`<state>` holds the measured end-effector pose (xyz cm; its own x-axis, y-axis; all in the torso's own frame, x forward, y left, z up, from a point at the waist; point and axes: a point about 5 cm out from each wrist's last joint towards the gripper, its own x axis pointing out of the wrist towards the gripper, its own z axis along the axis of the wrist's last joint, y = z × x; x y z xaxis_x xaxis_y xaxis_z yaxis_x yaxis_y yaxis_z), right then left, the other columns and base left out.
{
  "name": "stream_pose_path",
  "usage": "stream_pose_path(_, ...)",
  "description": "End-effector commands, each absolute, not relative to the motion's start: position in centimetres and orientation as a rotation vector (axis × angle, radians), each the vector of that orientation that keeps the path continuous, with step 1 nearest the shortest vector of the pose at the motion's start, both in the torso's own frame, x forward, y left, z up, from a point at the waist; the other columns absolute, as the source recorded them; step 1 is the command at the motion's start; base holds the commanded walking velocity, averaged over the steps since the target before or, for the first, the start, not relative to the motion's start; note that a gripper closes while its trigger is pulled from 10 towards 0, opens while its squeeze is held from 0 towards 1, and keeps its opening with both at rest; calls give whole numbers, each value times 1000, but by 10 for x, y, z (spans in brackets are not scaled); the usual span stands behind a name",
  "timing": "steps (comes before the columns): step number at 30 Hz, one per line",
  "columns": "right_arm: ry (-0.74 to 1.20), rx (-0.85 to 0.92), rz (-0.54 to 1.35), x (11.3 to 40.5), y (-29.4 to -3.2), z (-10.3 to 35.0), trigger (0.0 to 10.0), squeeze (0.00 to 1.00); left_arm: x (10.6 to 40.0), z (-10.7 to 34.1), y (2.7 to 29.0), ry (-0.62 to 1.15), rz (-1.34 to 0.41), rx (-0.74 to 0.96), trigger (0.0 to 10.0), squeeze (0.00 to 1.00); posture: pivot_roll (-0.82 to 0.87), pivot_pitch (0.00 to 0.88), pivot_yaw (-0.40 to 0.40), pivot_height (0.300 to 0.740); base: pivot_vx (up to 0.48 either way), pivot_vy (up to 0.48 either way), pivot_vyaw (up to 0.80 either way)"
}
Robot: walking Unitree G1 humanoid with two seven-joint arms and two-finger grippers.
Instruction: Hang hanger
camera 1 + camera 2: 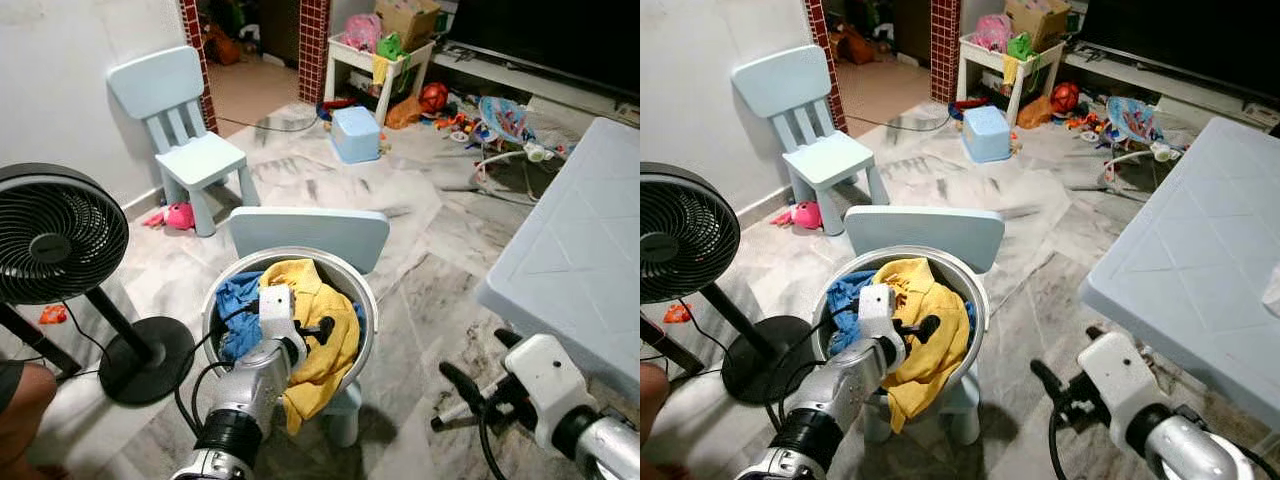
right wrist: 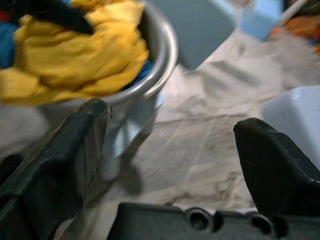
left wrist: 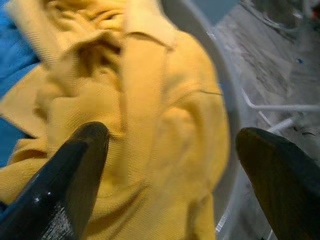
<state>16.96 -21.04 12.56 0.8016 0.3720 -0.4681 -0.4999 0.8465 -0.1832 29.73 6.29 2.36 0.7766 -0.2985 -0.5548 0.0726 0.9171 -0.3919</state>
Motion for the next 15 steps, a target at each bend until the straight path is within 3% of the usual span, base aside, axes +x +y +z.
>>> stream_pose_path(1,427,-303,486,168,-212,131,10000,0,300,24,65,647,-177,-365,9569,0,-401,119,-72,740,0,0,0)
stream_pose_path(2,436,-295,496,167,-212,131,10000,0,300,24,66,647,-160,-371,9569,0,-401,119,-72,740,0,0,0)
stream_pose_path(5,461,-284,523,167,-216,132,10000,0,302,23,71,647,-95,-394,4706,0,-398,121,-75,740,0,0,0)
stream_pose_path(12,460,-286,523,176,-214,132,10000,0,298,15,75,672,-64,-398,4157,0,-368,106,-84,740,0,0,0)
stream_pose_path(13,451,-286,534,179,-211,132,10000,0,295,10,76,698,-60,-409,2431,0,-368,101,-81,740,0,0,0)
stream_pose_path(14,446,-287,537,180,-210,133,10000,0,294,8,75,707,-63,-412,1647,0,-368,101,-81,740,0,0,0)
stream_pose_path(15,441,-287,538,181,-209,133,10000,0,293,7,75,711,-64,-414,0,0,-367,100,-80,740,0,0,0)
